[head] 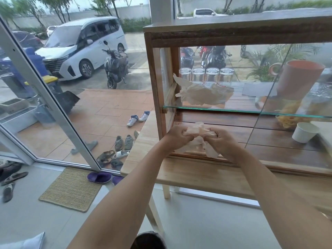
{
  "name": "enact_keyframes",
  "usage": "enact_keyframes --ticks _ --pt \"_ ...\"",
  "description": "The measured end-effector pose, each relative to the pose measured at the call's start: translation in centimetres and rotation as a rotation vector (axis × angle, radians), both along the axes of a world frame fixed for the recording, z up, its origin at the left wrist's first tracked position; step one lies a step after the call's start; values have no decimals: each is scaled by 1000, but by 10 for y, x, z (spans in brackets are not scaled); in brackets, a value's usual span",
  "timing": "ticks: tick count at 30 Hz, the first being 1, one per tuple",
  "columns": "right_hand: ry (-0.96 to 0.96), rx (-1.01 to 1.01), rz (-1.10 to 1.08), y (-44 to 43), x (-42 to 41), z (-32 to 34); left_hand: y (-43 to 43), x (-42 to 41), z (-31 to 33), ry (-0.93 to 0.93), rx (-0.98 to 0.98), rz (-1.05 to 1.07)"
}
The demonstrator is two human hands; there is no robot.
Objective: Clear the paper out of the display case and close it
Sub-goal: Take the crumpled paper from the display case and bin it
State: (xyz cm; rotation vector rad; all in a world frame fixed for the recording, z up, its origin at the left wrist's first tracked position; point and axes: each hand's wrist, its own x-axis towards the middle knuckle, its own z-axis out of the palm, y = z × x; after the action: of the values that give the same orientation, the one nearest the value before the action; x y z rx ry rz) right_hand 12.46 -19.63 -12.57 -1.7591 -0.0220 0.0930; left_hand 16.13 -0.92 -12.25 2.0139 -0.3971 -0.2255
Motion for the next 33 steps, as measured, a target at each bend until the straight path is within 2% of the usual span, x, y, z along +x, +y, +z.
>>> enact_keyframes --ticks 4,7,11,16,23,33 --pt "25 169 54 17 -20 4 20 -30 1 95 -144 96" --pt "30 238 101 40 -38 5 41 -56 1 178 -326 133" --pt "-6 349 202 83 -60 -3 77 -95 -2 217 -480 202" --pt "6 260 278 144 -79 -27 137 -137 -25 271 -528 360" --pt "132 182 436 241 -102 -75 219 -192 -75 310 -556 604" --pt "514 95 500 313 -114 -199 275 -235 -211 492 -552 874"
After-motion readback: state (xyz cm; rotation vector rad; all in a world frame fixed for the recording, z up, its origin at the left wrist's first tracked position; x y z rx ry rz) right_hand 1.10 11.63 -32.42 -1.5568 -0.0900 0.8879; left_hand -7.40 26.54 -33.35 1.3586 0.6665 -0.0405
